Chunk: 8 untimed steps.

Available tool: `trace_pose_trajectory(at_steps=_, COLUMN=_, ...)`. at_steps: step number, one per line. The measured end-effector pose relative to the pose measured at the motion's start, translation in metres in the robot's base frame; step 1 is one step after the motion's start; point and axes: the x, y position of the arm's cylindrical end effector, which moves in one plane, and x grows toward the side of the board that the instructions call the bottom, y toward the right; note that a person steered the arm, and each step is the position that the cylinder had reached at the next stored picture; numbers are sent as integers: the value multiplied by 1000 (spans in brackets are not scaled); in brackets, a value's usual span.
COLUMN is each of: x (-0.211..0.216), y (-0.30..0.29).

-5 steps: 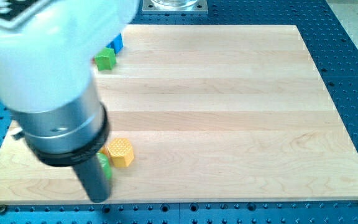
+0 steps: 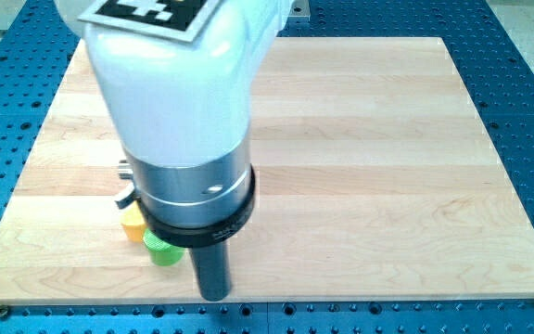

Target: Push the yellow blocks and green circle to the bottom center

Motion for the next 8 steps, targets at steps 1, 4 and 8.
trace_pose_trajectory(at_steps=1, x=-9, y=-36)
trace_pose_trajectory(at_steps=4, x=-46, y=-58)
trace_pose_trajectory(at_steps=8, x=-26, y=-153)
